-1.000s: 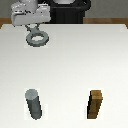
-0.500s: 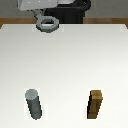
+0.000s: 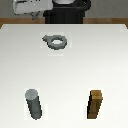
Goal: Put the loop with the handle onto the peg.
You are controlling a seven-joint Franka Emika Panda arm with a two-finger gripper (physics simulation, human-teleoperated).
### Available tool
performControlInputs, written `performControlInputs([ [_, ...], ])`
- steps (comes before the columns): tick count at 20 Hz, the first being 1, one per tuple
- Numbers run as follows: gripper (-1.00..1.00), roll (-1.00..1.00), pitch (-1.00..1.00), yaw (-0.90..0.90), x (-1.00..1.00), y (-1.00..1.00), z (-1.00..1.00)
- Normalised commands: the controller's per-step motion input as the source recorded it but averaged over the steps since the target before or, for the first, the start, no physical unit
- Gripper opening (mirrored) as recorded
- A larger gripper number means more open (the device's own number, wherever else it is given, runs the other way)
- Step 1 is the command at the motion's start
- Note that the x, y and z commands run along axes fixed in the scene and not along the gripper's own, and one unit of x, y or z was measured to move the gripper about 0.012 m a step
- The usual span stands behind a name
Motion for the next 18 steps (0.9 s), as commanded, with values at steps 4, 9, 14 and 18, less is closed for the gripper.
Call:
performControlInputs([
  [4,-1.0,0.0,0.0,0.0,0.0,0.0,0.0],
  [9,1.0,0.0,0.0,0.12,0.0,0.0,0.0],
  [14,1.0,0.0,0.0,0.06,0.0,0.0,0.0],
  [18,-1.0,0.0,0.0,0.08,0.0,0.0,0.0],
])
